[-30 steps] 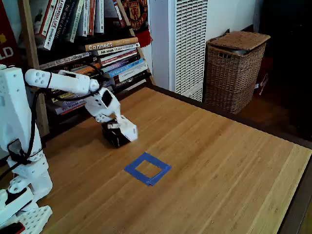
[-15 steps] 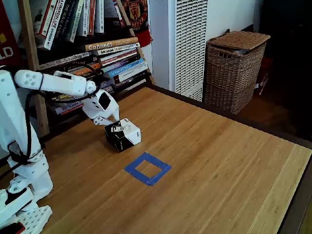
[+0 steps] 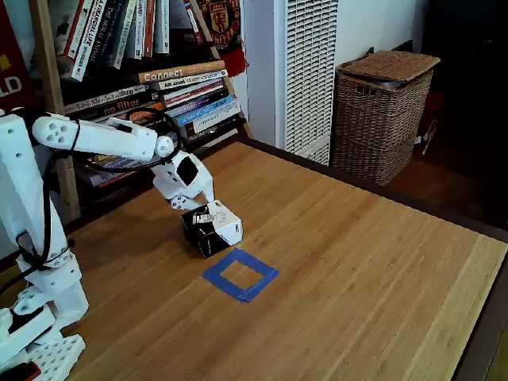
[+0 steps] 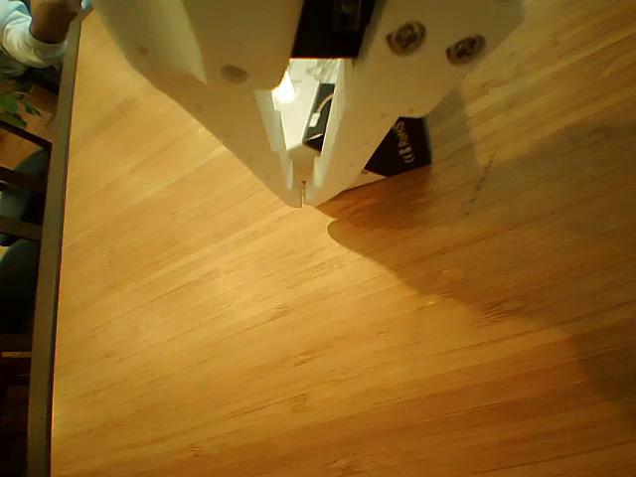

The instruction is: Push the box on top of the target

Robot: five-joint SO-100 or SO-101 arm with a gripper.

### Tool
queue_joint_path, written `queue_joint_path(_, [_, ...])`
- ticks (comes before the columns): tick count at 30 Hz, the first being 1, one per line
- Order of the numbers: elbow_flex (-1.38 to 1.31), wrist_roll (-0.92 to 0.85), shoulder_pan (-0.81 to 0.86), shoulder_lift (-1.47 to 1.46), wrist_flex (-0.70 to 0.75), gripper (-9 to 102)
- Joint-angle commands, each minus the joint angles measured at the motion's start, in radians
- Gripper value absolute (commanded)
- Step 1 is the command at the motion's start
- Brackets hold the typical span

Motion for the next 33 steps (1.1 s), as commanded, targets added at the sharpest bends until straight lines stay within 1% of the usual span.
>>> queue_joint_path(1, [-0.06, -0.005, 0.026, -0.005, 0.012, 0])
queue_joint_path(16, [-0.097, -0.052, 0.08, 0.002, 0.084, 0])
queue_joint_path(25, [-0.038, -0.137, 0.121, 0.058, 0.123, 0])
queue_joint_path(29, [-0.012, -0.155, 0.12, 0.095, 0.155, 0])
queue_joint_path(33, [0.025, -0.164, 0.124, 0.132, 0.155, 0])
